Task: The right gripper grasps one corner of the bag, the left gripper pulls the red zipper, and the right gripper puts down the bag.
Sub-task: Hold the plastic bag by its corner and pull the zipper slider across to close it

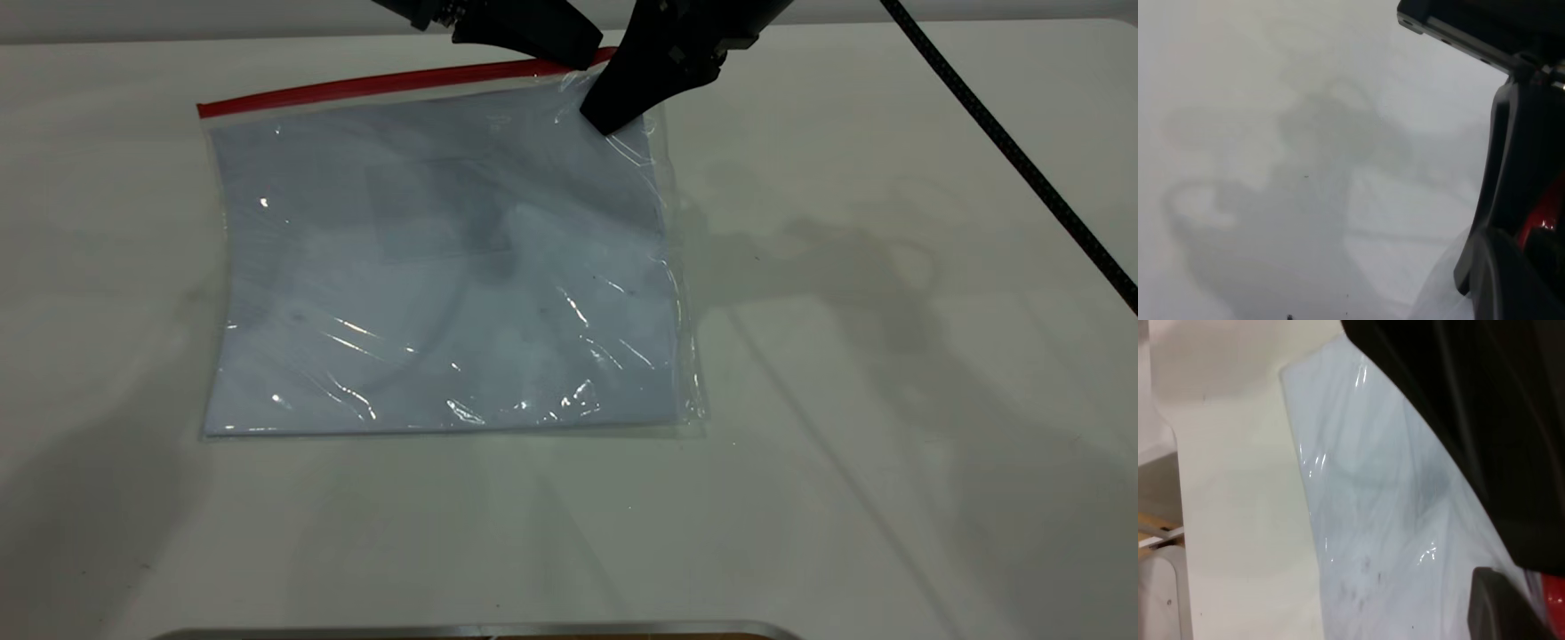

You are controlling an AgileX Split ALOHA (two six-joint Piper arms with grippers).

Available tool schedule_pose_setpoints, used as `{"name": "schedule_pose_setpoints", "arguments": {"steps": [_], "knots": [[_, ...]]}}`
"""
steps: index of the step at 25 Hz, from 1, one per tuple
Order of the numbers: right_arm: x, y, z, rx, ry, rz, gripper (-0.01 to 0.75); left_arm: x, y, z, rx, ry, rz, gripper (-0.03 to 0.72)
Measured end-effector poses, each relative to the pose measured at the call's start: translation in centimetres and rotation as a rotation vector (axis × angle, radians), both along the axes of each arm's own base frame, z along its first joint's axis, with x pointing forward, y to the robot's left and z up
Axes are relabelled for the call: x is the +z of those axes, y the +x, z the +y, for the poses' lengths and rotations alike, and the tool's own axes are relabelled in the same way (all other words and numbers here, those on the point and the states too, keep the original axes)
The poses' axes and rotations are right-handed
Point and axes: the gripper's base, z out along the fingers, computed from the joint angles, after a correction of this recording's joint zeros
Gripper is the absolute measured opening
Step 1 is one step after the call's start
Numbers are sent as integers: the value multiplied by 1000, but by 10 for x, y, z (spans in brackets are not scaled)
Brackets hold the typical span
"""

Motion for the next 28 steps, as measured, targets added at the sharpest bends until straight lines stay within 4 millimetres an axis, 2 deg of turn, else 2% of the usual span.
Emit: {"name": "schedule_pose_setpoints", "arguments": {"steps": [11,19,21,28], "knots": [[3,11,-23,-77,46,24,36,1,9,11,49,-4,-25,92],[4,20,-47,-132,73,39,35,1,17,28,99,2,-36,92],[4,22,-51,-140,72,40,35,1,19,34,115,6,-38,89],[3,28,-70,-179,48,23,35,-4,30,75,179,65,-55,82]]}}
